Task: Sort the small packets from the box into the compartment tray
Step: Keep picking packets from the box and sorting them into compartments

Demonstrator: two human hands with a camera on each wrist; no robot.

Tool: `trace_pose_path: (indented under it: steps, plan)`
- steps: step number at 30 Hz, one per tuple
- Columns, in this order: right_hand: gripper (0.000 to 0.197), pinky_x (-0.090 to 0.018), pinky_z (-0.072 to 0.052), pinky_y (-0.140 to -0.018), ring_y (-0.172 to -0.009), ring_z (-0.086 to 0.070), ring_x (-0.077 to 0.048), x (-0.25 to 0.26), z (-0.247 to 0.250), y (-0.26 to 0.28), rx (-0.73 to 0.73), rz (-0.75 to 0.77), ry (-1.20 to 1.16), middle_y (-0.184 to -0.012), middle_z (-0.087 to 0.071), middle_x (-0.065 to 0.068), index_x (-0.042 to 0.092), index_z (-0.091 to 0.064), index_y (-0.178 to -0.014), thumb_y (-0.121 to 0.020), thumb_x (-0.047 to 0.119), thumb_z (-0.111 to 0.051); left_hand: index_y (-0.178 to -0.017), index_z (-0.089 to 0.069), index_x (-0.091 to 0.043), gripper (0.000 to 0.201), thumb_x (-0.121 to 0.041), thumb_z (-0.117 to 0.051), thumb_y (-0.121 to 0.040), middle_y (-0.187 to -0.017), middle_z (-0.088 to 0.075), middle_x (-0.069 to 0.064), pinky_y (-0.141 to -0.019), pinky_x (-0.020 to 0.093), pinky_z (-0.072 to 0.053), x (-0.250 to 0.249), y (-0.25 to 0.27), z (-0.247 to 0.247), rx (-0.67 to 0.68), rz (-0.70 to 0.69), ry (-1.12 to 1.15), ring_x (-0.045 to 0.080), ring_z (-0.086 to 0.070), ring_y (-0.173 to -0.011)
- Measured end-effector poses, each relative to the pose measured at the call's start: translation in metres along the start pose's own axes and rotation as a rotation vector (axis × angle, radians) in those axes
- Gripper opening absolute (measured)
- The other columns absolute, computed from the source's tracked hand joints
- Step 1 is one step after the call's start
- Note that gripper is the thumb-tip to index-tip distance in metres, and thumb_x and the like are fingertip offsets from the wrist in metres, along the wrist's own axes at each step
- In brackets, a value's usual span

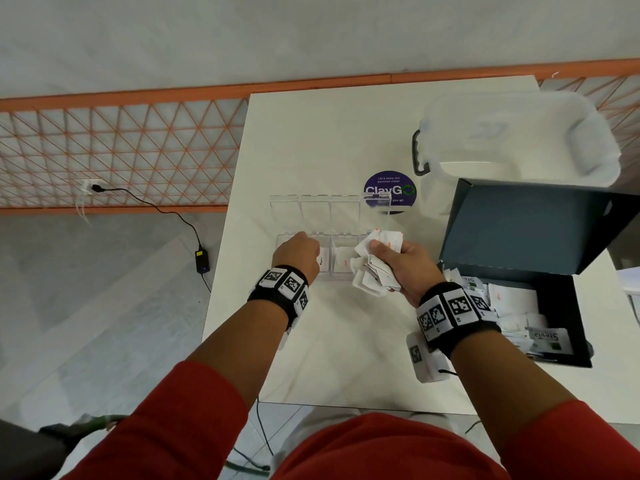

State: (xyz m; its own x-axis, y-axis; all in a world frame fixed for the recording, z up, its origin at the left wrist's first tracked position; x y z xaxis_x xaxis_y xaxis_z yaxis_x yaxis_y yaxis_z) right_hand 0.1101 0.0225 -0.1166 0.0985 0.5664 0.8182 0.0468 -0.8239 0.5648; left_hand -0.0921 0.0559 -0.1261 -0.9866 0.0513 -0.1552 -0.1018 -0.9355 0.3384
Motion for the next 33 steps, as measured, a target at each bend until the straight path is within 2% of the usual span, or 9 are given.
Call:
trace_pose_path:
  steps: [3, 6, 9, 10, 13, 17, 20, 22, 33]
  plan:
    - [0.021, -0.054, -0.058, -0.083, -0.096, -0.070, -0.043, 0.002, 0.001, -0.001, 0.005, 0.003, -0.002, -0.100, -0.075, -0.020, 0.006, -0.073, -0.099, -0.093, 0.026, -0.069, -0.107, -0.067, -0.012, 0.026, -0.020, -0.045, -0.094, -0.118, -0.054, 0.008, -0.076, 0.032, -0.043, -0.002, 0.001, -0.004, 0.059, -0.012, -0.173, 0.027, -0.058, -0.102]
    - [0.018, -0.031, -0.054, -0.054, -0.076, -0.071, -0.028, 0.004, 0.003, 0.000, 0.005, 0.005, 0.027, -0.088, -0.076, -0.012, 0.010, -0.073, -0.094, -0.094, 0.026, -0.068, -0.108, -0.065, -0.012, 0.029, -0.025, -0.042, -0.095, -0.118, -0.053, 0.008, -0.077, 0.033, -0.040, -0.003, 0.002, -0.003, 0.070, -0.016, -0.235, 0.027, -0.056, -0.104]
    - [0.014, -0.023, -0.048, -0.046, -0.065, -0.067, -0.021, 0.005, 0.004, 0.001, 0.015, 0.012, 0.064, -0.076, -0.075, -0.005, 0.011, -0.072, -0.089, -0.094, 0.023, -0.068, -0.108, -0.065, -0.014, 0.028, -0.023, -0.044, -0.094, -0.113, -0.053, 0.007, -0.077, 0.032, -0.043, -0.007, 0.003, 0.011, 0.003, 0.005, -0.058, 0.027, -0.056, -0.100]
    - [0.012, -0.025, -0.051, -0.049, -0.067, -0.068, -0.023, 0.005, 0.003, 0.002, 0.023, 0.011, 0.075, -0.077, -0.075, -0.006, 0.010, -0.072, -0.090, -0.093, 0.021, -0.068, -0.106, -0.066, -0.015, 0.026, -0.023, -0.045, -0.093, -0.107, -0.054, 0.005, -0.076, 0.031, -0.043, -0.008, 0.004, 0.018, -0.047, -0.009, 0.065, 0.026, -0.057, -0.096]
    - [0.018, -0.049, -0.057, -0.079, -0.089, -0.070, -0.040, 0.007, -0.002, 0.004, 0.069, 0.001, 0.077, -0.099, -0.074, -0.023, 0.000, -0.070, -0.102, -0.091, 0.015, -0.070, -0.097, -0.068, -0.027, 0.014, -0.026, -0.057, -0.088, -0.088, -0.058, -0.007, -0.072, 0.023, -0.044, -0.021, 0.010, 0.038, -0.091, -0.119, 0.505, 0.008, -0.057, -0.079]
    - [0.010, -0.038, -0.053, -0.070, -0.077, -0.065, -0.027, 0.011, -0.006, 0.009, 0.096, 0.053, 0.141, -0.087, -0.071, -0.016, 0.006, -0.071, -0.093, -0.089, 0.014, -0.072, -0.090, -0.066, -0.039, 0.016, -0.031, -0.074, -0.079, -0.080, -0.067, -0.014, -0.069, 0.013, -0.044, -0.041, 0.014, 0.052, 0.075, -0.211, 0.773, -0.008, -0.057, -0.066]
    - [0.014, -0.046, -0.054, -0.080, -0.080, -0.066, -0.030, 0.010, -0.002, 0.010, 0.095, 0.057, 0.140, -0.091, -0.071, -0.018, 0.003, -0.071, -0.097, -0.089, 0.014, -0.073, -0.106, -0.065, -0.036, 0.030, -0.017, -0.071, -0.083, -0.081, -0.066, -0.009, -0.075, 0.018, -0.048, -0.042, 0.012, 0.056, 0.080, -0.240, 0.829, 0.000, -0.060, -0.071]
    - [0.015, -0.052, -0.054, -0.089, -0.085, -0.067, -0.032, 0.009, 0.003, 0.011, 0.080, 0.054, 0.090, -0.100, -0.073, -0.022, 0.003, -0.071, -0.100, -0.089, 0.012, -0.073, -0.112, -0.063, -0.040, 0.038, -0.012, -0.066, -0.086, -0.078, -0.060, -0.009, -0.071, 0.018, -0.052, -0.038, 0.013, 0.058, 0.058, -0.219, 0.888, 0.005, -0.060, -0.069]
    - [0.010, -0.052, -0.055, -0.090, -0.088, -0.069, -0.034, 0.008, 0.012, 0.017, 0.061, 0.068, 0.069, -0.098, -0.075, -0.018, 0.008, -0.075, -0.094, -0.087, 0.016, -0.075, -0.088, -0.067, -0.022, 0.027, 0.004, -0.067, -0.079, -0.088, -0.064, 0.002, -0.056, 0.020, -0.054, -0.045, 0.026, 0.057, 0.044, -0.123, 1.013, 0.011, -0.066, -0.058]
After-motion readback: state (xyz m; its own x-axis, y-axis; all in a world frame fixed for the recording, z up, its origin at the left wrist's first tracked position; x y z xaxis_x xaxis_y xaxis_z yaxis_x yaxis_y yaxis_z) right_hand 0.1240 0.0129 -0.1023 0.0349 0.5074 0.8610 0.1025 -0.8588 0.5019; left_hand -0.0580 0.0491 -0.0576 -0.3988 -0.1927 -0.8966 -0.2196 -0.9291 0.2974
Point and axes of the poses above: each hand's wrist, its own y-axis away from the middle knuckle, its own z-axis out of the back of the hand, x = y × z, the point moved 2 cm from there along -y, towards the middle knuckle
